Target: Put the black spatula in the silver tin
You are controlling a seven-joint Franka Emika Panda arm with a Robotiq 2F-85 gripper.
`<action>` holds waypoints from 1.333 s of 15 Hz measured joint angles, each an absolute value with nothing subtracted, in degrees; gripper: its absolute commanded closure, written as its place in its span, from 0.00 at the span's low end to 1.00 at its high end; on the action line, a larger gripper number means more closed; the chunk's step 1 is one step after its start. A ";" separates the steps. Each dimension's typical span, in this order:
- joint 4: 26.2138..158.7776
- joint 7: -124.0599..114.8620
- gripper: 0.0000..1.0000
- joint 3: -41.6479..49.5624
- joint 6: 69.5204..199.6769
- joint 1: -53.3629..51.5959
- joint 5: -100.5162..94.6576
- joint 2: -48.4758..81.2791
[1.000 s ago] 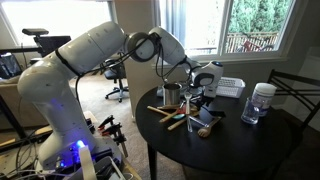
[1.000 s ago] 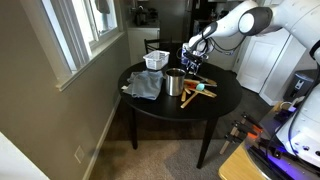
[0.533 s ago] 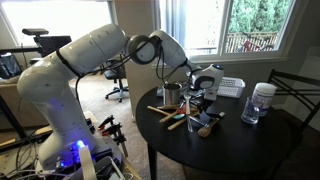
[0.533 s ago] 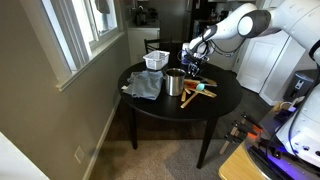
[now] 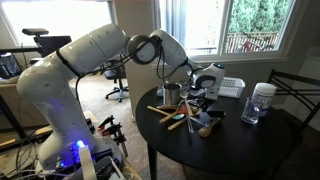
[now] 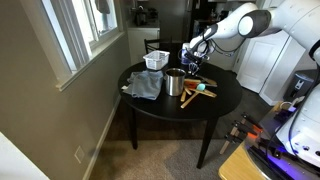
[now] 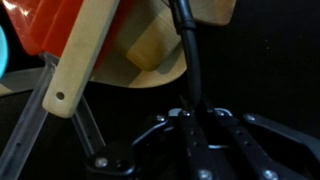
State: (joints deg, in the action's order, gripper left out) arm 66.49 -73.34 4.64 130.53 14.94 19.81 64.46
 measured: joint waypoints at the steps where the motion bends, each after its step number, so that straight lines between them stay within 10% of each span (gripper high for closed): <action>1: 66.40 -73.34 0.92 4.67 130.61 14.95 19.81 64.37; 20: 85.95 -76.87 0.92 22.30 155.52 -0.33 9.02 50.46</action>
State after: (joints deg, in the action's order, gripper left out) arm 85.95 -76.87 22.30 155.52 -0.33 9.02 50.46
